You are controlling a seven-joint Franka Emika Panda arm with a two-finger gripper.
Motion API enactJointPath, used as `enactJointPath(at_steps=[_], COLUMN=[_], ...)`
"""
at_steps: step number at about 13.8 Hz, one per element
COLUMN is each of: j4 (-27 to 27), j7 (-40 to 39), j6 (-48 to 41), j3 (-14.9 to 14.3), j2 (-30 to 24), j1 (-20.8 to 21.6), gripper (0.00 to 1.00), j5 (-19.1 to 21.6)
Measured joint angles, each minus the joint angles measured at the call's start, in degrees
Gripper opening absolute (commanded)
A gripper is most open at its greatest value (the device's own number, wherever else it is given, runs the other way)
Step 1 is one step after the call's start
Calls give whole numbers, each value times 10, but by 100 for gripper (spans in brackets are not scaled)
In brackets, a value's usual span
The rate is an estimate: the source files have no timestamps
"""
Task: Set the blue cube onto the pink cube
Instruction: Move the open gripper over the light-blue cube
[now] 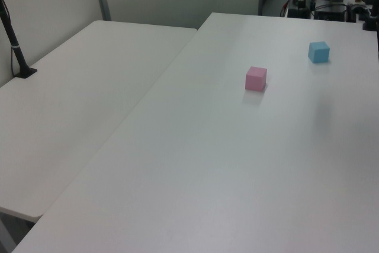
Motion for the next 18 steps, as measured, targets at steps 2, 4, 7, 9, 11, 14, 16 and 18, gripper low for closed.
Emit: enactJointPath(at_steps=[2, 4, 7, 9, 11, 14, 16, 18], j4=[0, 0, 0, 0, 0, 0, 0, 0], j7=[0, 0, 0, 0, 0, 0, 0, -23], j6=[0, 0, 0, 0, 0, 0, 0, 0], j3=[0, 0, 0, 0, 0, 0, -2, -20], j2=[0, 0, 0, 0, 0, 0, 0, 0], j1=[0, 0, 0, 0, 0, 0, -1, -1], gripper=[100, 100, 100, 100, 100, 100, 100, 100], j5=[0, 0, 0, 0, 0, 0, 0, -1])
